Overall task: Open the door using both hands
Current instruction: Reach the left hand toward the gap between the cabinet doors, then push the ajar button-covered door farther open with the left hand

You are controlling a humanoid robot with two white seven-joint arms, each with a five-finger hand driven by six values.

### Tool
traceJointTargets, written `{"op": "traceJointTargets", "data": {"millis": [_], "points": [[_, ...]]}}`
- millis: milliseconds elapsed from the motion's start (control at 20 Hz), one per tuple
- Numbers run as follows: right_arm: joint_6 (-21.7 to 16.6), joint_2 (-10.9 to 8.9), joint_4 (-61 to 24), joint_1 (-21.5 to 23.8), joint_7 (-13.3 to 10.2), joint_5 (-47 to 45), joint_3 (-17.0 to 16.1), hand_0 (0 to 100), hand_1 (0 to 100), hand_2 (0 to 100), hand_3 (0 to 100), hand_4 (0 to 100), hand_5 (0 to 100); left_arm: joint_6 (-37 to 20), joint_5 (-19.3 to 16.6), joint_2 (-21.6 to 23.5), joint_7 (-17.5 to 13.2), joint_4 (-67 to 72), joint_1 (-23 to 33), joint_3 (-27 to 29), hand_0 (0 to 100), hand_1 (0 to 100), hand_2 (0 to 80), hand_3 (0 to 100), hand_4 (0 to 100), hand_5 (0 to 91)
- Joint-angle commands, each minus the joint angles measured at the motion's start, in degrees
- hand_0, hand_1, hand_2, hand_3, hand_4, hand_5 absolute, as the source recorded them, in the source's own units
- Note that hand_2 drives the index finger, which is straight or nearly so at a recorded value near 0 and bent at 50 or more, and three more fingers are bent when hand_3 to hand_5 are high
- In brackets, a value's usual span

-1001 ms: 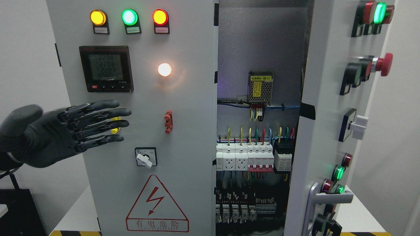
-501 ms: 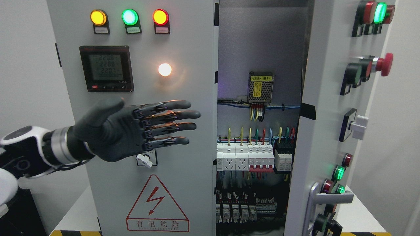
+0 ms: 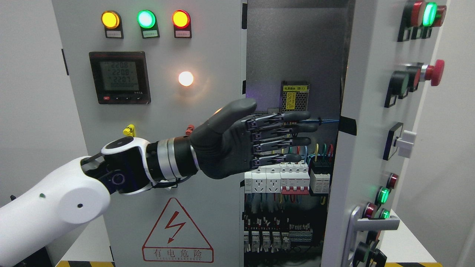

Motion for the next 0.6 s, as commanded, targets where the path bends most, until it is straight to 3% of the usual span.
{"op": "traceJointTargets", "data": {"millis": [0,150,350,551], "points": [[0.03,0.0,0.0,0.0,-0.01,0.0,-0.03,12,39,0,0,0,0,0.05,0.81,-12.15,0.26,1.33,-0.95,-1.64,12,39,0.0,0,0,0.0],[0.03,0.0,0.0,0.0,-0.01,0.0,-0.03,12,39,0,0,0,0,0.05,0.46,-14.17,0.7,1.33,-0.95,-1.64,12,39,0.0,0,0,0.0],[0.03,0.0,0.0,0.0,-0.01,0.0,-0.03,12,39,0,0,0,0,0.05,-0.15,-17.07,5.96,1.5,-1.04,-1.64,12,39,0.0,0,0,0.0],[0.03,0.0,0.0,0.0,-0.01,0.0,-0.03,12,39,0,0,0,0,0.05,-3.75,-21.37,8.17,2.99,-1.48,-1.64,12,39,0.0,0,0,0.0]]}}
